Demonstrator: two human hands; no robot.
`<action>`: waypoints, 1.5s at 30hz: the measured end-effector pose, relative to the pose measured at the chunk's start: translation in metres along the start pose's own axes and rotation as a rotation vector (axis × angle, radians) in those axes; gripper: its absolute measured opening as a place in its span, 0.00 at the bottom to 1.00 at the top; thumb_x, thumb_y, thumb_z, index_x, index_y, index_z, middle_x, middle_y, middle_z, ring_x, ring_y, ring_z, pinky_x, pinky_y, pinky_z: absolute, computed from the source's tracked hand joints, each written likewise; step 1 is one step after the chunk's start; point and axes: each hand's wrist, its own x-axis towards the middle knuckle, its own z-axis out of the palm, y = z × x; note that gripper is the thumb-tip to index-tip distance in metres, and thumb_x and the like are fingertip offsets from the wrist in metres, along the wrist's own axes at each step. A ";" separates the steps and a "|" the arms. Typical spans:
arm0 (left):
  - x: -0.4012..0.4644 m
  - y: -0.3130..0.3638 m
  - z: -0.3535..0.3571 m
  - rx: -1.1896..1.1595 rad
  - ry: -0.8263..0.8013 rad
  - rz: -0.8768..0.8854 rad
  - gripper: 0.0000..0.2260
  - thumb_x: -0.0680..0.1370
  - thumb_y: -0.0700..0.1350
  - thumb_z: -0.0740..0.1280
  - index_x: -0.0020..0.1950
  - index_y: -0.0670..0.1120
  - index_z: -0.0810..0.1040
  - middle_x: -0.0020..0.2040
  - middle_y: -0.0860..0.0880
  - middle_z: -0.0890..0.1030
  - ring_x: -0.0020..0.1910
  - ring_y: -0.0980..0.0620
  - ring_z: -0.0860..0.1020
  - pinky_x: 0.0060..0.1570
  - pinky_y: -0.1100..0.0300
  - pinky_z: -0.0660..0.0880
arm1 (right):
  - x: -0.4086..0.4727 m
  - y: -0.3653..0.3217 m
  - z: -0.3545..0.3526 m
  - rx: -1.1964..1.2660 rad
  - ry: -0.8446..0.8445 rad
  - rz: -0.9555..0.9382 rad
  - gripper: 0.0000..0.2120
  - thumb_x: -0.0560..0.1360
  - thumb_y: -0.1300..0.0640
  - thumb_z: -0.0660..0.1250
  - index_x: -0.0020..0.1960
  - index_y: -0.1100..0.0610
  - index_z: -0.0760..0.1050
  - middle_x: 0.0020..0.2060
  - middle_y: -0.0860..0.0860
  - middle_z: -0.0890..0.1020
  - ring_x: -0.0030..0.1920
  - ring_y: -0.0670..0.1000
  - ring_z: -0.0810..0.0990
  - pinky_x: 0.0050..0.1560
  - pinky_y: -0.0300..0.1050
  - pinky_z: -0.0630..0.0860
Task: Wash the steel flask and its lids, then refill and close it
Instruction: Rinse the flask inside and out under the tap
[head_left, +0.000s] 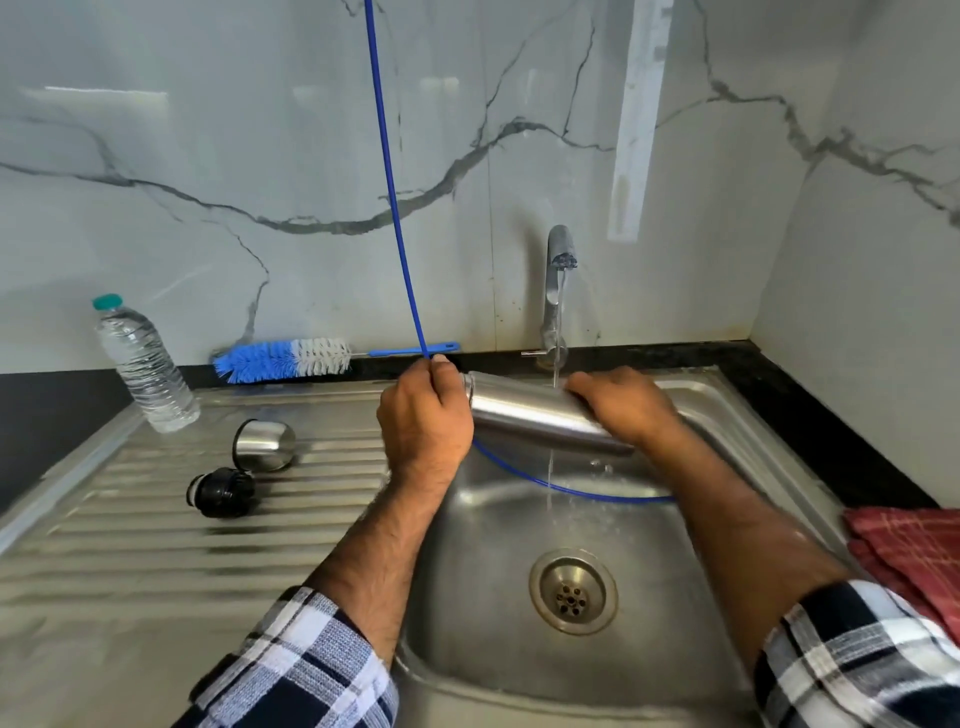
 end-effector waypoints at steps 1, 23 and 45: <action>-0.001 0.000 0.001 -0.002 0.021 0.003 0.23 0.81 0.55 0.55 0.40 0.41 0.80 0.36 0.40 0.82 0.37 0.35 0.80 0.38 0.47 0.77 | 0.003 0.005 0.000 0.260 -0.003 0.095 0.17 0.77 0.44 0.70 0.41 0.56 0.85 0.38 0.54 0.86 0.40 0.55 0.83 0.42 0.50 0.76; -0.037 0.037 0.025 -0.083 -0.175 -0.469 0.20 0.87 0.48 0.56 0.58 0.35 0.82 0.58 0.33 0.83 0.58 0.33 0.80 0.52 0.50 0.73 | 0.003 -0.035 0.037 1.662 0.168 0.424 0.37 0.64 0.39 0.84 0.65 0.57 0.77 0.51 0.58 0.89 0.49 0.61 0.89 0.56 0.63 0.85; -0.017 0.013 0.007 0.131 0.062 0.257 0.17 0.84 0.47 0.58 0.42 0.40 0.80 0.30 0.37 0.78 0.28 0.33 0.77 0.29 0.53 0.66 | 0.019 -0.008 0.003 0.646 0.349 0.449 0.12 0.79 0.44 0.65 0.49 0.52 0.74 0.47 0.53 0.82 0.46 0.53 0.82 0.54 0.52 0.81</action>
